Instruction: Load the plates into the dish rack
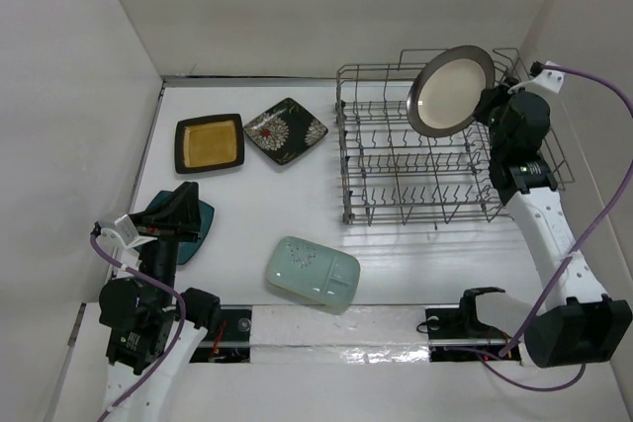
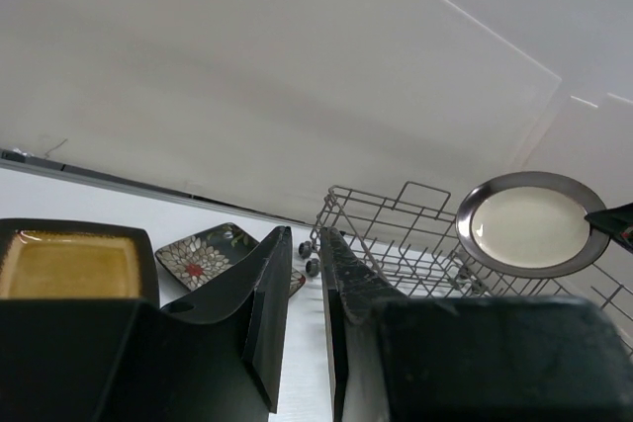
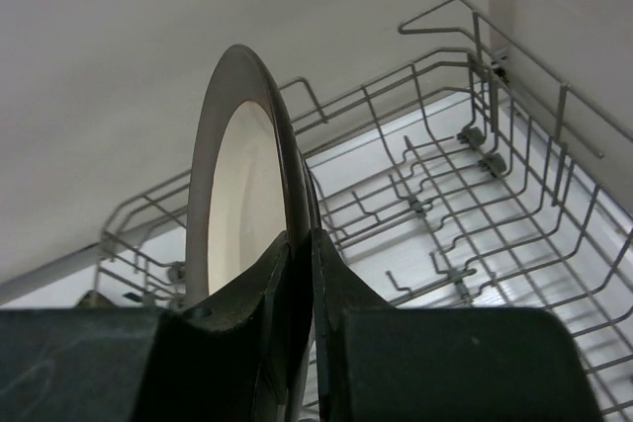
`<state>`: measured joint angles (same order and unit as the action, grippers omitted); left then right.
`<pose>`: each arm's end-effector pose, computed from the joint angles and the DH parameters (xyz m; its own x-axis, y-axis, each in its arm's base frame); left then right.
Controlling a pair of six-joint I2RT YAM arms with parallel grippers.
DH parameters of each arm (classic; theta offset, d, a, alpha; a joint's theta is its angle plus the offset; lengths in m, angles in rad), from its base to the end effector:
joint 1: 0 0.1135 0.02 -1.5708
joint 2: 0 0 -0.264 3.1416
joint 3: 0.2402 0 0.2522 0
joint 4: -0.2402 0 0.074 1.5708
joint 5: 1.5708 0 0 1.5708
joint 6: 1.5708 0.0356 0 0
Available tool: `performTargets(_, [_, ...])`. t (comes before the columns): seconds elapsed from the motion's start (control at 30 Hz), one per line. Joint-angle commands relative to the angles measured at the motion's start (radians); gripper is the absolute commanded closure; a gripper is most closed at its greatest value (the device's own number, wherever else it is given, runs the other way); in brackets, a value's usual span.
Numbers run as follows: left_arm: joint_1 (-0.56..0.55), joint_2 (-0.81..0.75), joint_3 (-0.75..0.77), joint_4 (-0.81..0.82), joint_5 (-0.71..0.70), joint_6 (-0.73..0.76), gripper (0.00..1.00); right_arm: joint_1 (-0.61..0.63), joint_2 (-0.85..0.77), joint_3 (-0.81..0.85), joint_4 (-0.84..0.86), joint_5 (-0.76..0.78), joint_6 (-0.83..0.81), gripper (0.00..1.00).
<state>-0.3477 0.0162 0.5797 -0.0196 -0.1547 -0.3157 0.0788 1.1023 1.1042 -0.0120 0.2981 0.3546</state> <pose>0.0249 -0.0032 0.3558 0.3964 -0.4700 -0.7887 0.3533 0.8710 -0.3415 0.2537 0.0095 0.4084 0.0661 0.3382 -0.9388 0.2075 0.9156 0.3444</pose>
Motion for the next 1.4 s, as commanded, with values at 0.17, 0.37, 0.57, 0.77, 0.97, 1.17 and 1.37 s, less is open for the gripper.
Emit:
performTargets(0.17, [-0.008,-0.074,0.006,0.037,0.011,-0.003,0.84,-0.117,0.108,0.166,0.202,0.009,-0.123,1.0])
performTargets(0.37, [-0.008,-0.064,0.006,0.037,0.009,-0.003,0.84,-0.157,0.194,0.226,0.236,0.003,-0.209,1.0])
performTargets(0.57, [-0.008,-0.056,0.006,0.038,0.007,0.0,0.84,-0.168,0.284,0.324,0.277,-0.027,-0.342,1.0])
performTargets(0.77, [-0.017,-0.052,0.006,0.038,0.0,0.001,0.84,-0.157,0.358,0.399,0.276,-0.113,-0.568,1.0])
performTargets(0.97, [-0.017,-0.045,0.005,0.041,-0.002,-0.003,0.84,-0.132,0.458,0.562,0.184,-0.109,-0.74,1.0])
performTargets(1.17, [-0.017,-0.053,0.005,0.04,-0.009,-0.003,0.84,-0.132,0.493,0.648,0.107,-0.157,-0.766,1.0])
performTargets(1.37, [-0.026,-0.041,0.005,0.04,-0.009,0.0,0.83,-0.114,0.51,0.582,0.13,-0.126,-0.807,1.0])
